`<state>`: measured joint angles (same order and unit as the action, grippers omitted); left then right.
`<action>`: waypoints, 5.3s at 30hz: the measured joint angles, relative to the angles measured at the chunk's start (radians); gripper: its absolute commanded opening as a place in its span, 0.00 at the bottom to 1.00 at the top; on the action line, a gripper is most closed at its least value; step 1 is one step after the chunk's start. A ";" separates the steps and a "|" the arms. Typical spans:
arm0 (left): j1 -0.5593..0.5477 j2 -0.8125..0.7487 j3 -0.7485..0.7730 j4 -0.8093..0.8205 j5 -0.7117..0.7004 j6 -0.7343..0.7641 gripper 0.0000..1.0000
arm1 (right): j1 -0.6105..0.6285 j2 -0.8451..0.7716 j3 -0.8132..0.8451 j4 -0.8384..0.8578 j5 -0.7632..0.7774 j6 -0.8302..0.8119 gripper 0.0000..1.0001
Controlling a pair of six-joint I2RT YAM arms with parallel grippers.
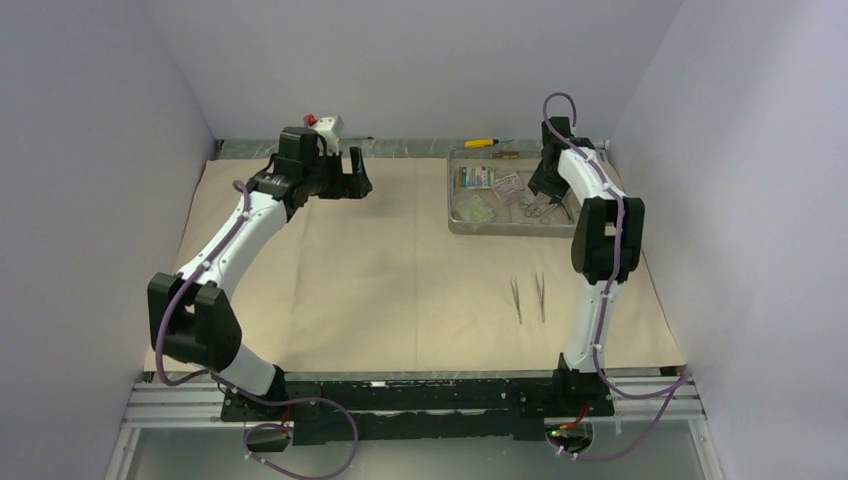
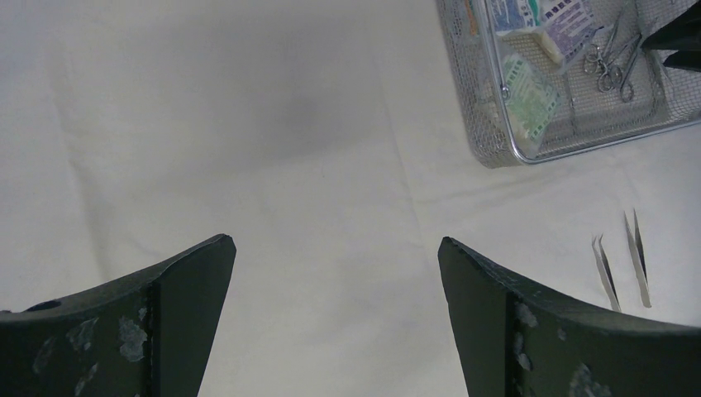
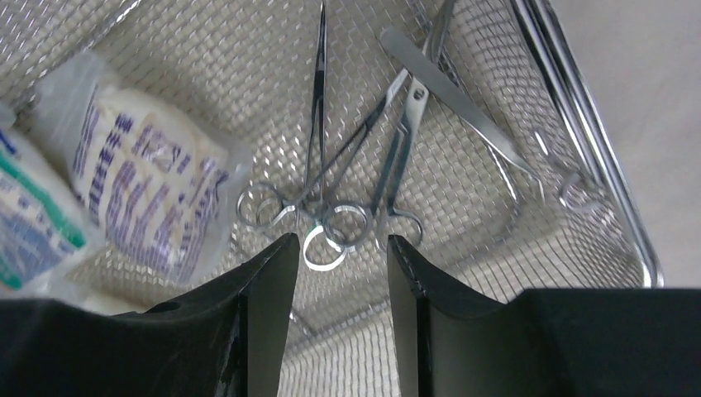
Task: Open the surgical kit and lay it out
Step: Pick up the medical item from the container, then place the medical item in the surgical kit.
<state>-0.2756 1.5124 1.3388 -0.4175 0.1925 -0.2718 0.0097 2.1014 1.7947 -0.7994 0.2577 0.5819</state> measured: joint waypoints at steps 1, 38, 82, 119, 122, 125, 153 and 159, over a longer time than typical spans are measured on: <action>0.000 0.010 0.005 0.002 0.000 -0.001 0.99 | 0.000 0.032 0.023 -0.001 0.007 0.011 0.48; 0.031 0.072 0.018 -0.010 0.002 0.001 0.99 | -0.061 0.195 0.092 0.130 0.073 -0.608 0.29; 0.037 0.074 -0.009 -0.013 0.002 0.008 0.99 | -0.039 0.078 0.140 0.144 -0.073 -0.667 0.02; -0.140 0.052 0.126 0.101 0.428 -0.173 0.97 | 0.469 -0.537 -0.493 0.913 -0.476 0.277 0.05; -0.162 0.052 0.125 0.098 0.407 -0.167 0.88 | 0.486 -0.570 -0.503 0.909 -0.468 0.291 0.05; -0.171 0.052 0.125 0.096 0.400 -0.163 0.68 | 0.501 -0.588 -0.505 0.902 -0.457 0.301 0.05; -0.180 0.001 0.096 -0.070 0.425 0.097 0.00 | 0.539 -0.531 -0.350 0.519 -0.425 0.290 0.55; -0.180 -0.010 0.118 -0.134 0.424 0.248 0.00 | 0.534 -0.530 -0.331 0.515 -0.476 0.306 0.24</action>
<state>-0.4553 1.5024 1.4570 -0.5510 0.6163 -0.0242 0.5438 1.5711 1.4639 -0.2844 -0.2184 0.8879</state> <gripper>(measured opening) 0.023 0.383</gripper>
